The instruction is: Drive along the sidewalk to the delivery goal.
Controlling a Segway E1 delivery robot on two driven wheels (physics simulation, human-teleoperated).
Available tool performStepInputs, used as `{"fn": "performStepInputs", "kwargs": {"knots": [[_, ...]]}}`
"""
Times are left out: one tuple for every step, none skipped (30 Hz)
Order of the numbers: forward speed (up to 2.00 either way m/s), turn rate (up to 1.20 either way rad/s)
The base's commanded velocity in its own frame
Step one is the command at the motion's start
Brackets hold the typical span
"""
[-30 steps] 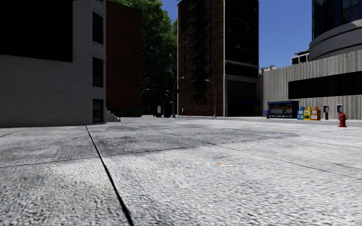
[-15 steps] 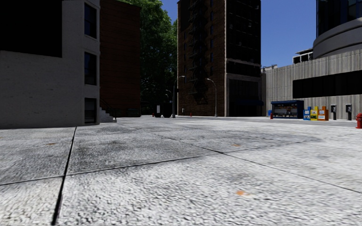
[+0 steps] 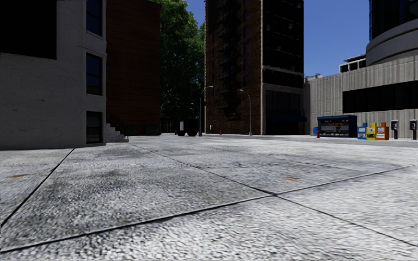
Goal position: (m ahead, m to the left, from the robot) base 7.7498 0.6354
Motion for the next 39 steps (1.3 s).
{"fn": "performStepInputs", "kwargs": {"knots": [[2.00, 0.00], [2.00, 0.00], [2.00, 0.00], [2.00, 0.00], [2.00, 0.00], [2.00, 0.00], [2.00, 0.00], [2.00, 0.00], [2.00, 0.00], [2.00, 0.00], [2.00, 0.00], [2.00, 0.00], [2.00, 0.00], [2.00, 0.00], [2.00, 0.00], [2.00, 0.00], [2.00, 0.00], [2.00, 0.00], [2.00, 0.00], [2.00, 0.00], [2.00, 0.00], [2.00, 0.00], [2.00, 0.00], [2.00, 0.00], [2.00, 0.00], [2.00, 0.00], [2.00, 0.00], [2.00, 0.00], [2.00, 0.00], [2.00, 0.00], [2.00, 0.00], [2.00, 0.00], [2.00, 0.00], [2.00, 0.00], [2.00, 0.00], [2.00, 0.00], [2.00, 0.00], [2.00, 0.00], [2.00, 0.00]]}}
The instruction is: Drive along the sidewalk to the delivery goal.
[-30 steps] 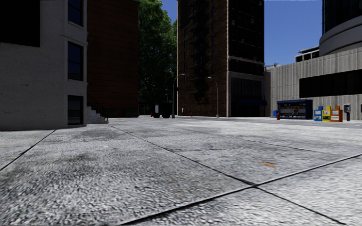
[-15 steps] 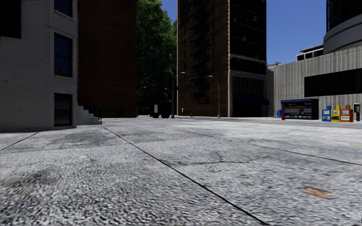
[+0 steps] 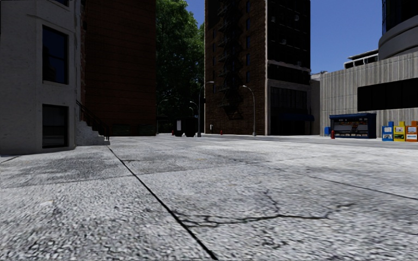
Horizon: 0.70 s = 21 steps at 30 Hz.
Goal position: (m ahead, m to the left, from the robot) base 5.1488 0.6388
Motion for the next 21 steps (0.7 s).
{"fn": "performStepInputs", "kwargs": {"knots": [[2.00, 0.00], [2.00, 0.00], [2.00, 0.00], [2.00, 0.00], [2.00, 0.00], [2.00, 0.00], [2.00, 0.00], [2.00, 0.00], [2.00, 0.00], [2.00, 0.00], [2.00, 0.00], [2.00, 0.00], [2.00, 0.00], [2.00, 0.00], [2.00, 0.00], [2.00, 0.00], [2.00, 0.00], [2.00, 0.00], [2.00, 0.00], [2.00, 0.00], [2.00, 0.00]]}}
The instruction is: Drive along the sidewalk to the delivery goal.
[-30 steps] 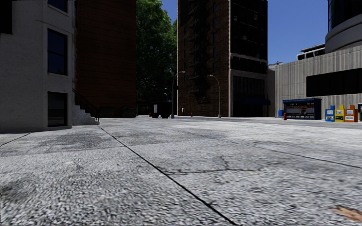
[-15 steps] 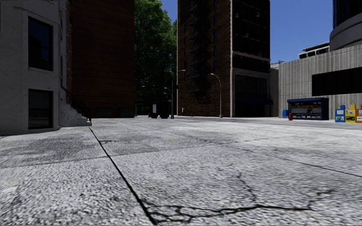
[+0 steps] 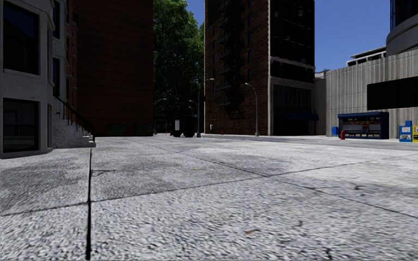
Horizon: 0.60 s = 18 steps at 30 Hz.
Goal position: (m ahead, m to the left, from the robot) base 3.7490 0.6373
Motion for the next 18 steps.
{"fn": "performStepInputs", "kwargs": {"knots": [[2.00, 0.00], [2.00, 0.00], [2.00, 0.00], [2.00, 0.00], [2.00, 0.00], [2.00, 0.00], [2.00, 0.00], [2.00, 0.00], [2.00, 0.00], [2.00, 0.00], [2.00, 0.00], [2.00, 0.00], [2.00, 0.00], [2.00, 0.00], [2.00, 0.00], [2.00, 0.00], [2.00, 0.00], [2.00, 0.00]]}}
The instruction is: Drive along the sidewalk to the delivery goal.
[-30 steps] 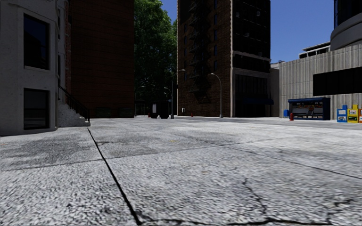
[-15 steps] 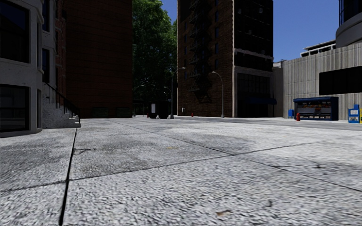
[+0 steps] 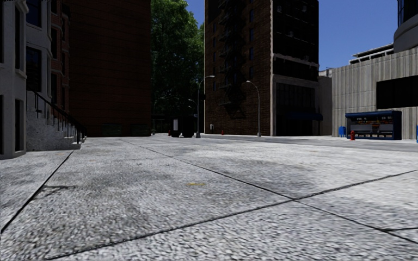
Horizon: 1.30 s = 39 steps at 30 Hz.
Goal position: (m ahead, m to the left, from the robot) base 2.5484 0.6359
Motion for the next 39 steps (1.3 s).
{"fn": "performStepInputs", "kwargs": {"knots": [[2.00, 0.00], [2.00, 0.00], [2.00, 0.00], [2.00, 0.00], [2.00, 0.00], [2.00, 0.00], [2.00, 0.02], [2.00, 0.08], [2.00, 0.22], [2.00, 0.22], [2.00, 0.30], [2.00, 0.37], [1.98, 0.43], [1.89, 0.44], [1.89, 0.44], [1.79, 0.45], [1.69, 0.45], [1.62, 0.45], [1.56, 0.45], [1.56, 0.45], [1.47, 0.48], [1.41, 0.50], [1.38, 0.51], [1.38, 0.51], [1.37, 0.51], [1.36, 0.51], [1.36, 0.51], [1.36, 0.51], [1.36, 0.51], [1.36, 0.51], [1.36, 0.51], [1.36, 0.51], [1.35, 0.51], [1.34, 0.51], [1.33, 0.51], [1.33, 0.51], [1.33, 0.51], [1.32, 0.51], [1.29, 0.45]]}}
